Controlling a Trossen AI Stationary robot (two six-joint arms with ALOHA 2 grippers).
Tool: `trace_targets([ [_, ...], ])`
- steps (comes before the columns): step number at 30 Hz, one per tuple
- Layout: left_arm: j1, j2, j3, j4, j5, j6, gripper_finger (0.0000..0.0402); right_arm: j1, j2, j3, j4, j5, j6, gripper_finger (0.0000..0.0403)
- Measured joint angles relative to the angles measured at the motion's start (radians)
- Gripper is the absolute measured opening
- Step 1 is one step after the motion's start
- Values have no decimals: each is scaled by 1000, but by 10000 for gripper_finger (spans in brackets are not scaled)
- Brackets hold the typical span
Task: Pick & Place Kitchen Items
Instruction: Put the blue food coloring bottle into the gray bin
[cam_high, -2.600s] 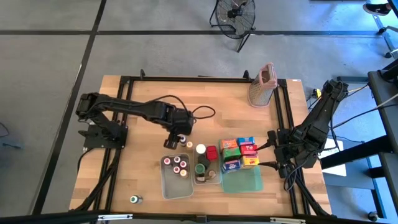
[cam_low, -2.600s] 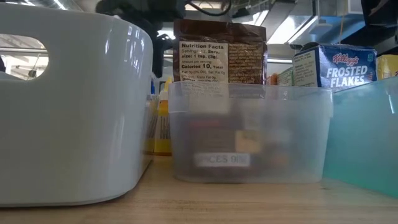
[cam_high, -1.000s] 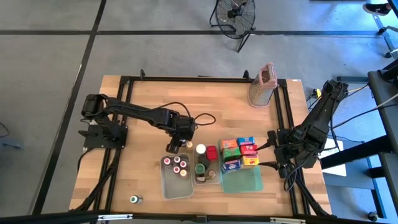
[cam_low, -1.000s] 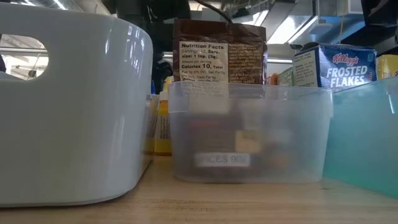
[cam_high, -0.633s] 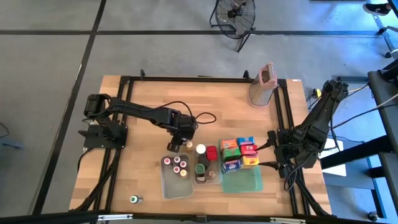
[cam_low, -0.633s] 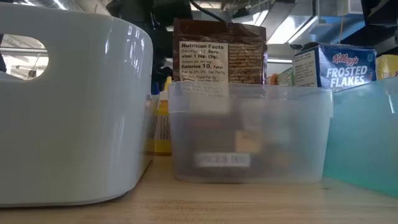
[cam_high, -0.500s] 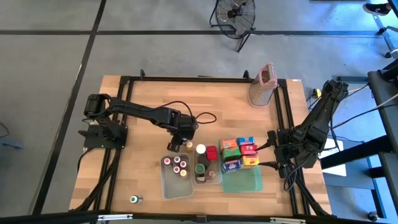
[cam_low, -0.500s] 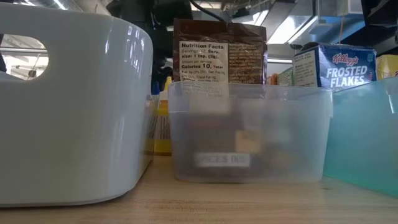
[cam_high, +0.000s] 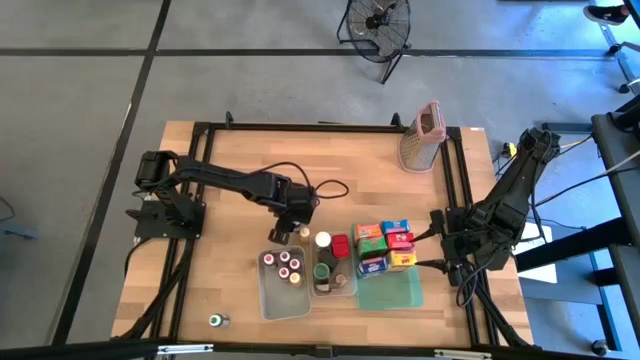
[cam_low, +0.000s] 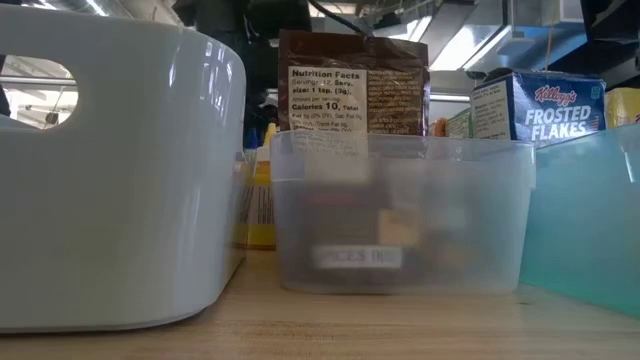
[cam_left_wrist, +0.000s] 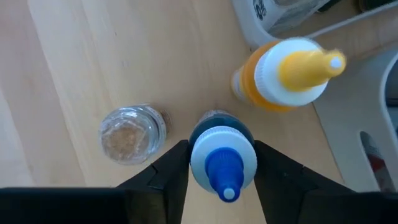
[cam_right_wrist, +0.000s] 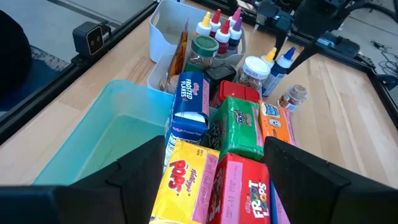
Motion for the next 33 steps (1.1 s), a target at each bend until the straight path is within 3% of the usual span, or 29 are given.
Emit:
trace_targets([
  [8,-14,-11,108,-136,-46,-14,152,0,0,0,-3,0,0,275],
  [17,-43,-41,319,-388,-59,-93,157,0,0,0,-11,0,4,275],
  [22,-111,-42,450,-560,-54,-196,154,0,0,-13,-13,1,4,275],
  [33,-322,-42,581,-610,-56,-424,155,-1,0,-29,10,25,2,275],
])
